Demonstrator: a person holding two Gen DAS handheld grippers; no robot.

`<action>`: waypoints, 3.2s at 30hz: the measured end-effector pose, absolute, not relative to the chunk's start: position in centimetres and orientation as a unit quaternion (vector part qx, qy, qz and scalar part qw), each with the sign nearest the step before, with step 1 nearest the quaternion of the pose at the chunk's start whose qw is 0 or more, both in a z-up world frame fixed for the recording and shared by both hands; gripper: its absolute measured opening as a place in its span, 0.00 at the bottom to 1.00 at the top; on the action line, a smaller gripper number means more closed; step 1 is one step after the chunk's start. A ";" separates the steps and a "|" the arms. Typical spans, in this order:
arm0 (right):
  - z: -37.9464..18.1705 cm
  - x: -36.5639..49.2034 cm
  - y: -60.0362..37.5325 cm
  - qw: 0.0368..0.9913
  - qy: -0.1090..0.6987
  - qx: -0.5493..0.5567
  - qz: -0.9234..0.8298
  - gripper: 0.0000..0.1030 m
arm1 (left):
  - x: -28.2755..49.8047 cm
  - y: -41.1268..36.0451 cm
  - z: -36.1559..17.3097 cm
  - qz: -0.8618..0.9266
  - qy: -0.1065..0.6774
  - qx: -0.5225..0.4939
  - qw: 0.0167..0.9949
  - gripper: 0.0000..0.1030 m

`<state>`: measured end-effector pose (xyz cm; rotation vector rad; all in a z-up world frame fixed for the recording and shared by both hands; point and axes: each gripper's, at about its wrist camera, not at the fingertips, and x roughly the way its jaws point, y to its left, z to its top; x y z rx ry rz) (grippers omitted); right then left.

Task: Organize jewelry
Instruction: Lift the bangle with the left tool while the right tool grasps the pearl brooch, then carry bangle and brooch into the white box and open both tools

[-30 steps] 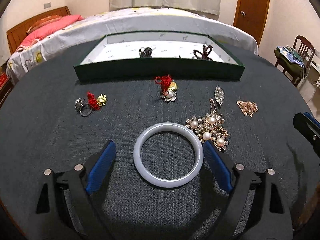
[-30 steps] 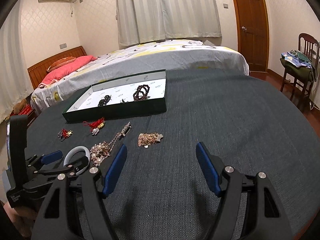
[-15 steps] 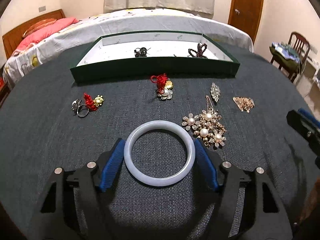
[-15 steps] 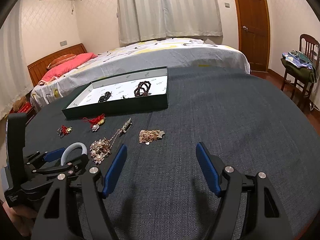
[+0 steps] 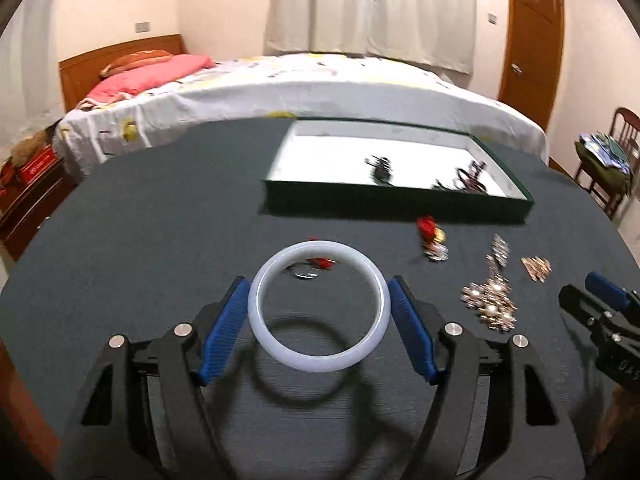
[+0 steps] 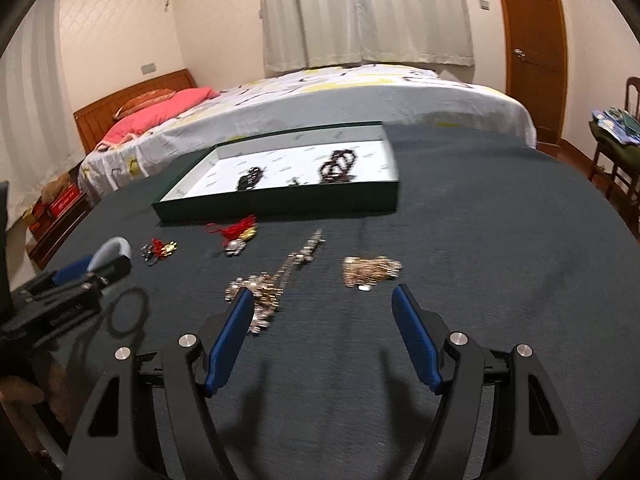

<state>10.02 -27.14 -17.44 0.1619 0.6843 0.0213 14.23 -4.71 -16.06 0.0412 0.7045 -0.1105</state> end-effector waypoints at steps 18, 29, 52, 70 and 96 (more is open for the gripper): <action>-20.1 15.3 -23.3 0.905 0.421 0.060 0.028 0.63 | 15.3 -0.3 -16.4 -0.018 0.354 -0.007 0.935 0.67; -19.7 14.2 -22.3 0.910 0.410 0.033 0.050 0.27 | 15.4 0.2 -16.8 -0.009 0.359 -0.008 0.933 0.67; -13.6 10.2 -24.5 0.943 0.320 0.063 0.064 0.27 | 14.7 -1.2 -14.8 -0.027 0.342 -0.004 0.939 0.67; -8.2 13.0 -26.6 0.969 0.233 0.060 0.045 0.27 | 17.4 -3.5 -8.6 -0.065 0.275 -0.025 0.959 0.67; -13.9 30.7 -25.3 0.954 0.285 0.079 0.045 0.27 | 35.9 -9.2 -16.0 -0.090 0.363 -0.016 0.927 0.67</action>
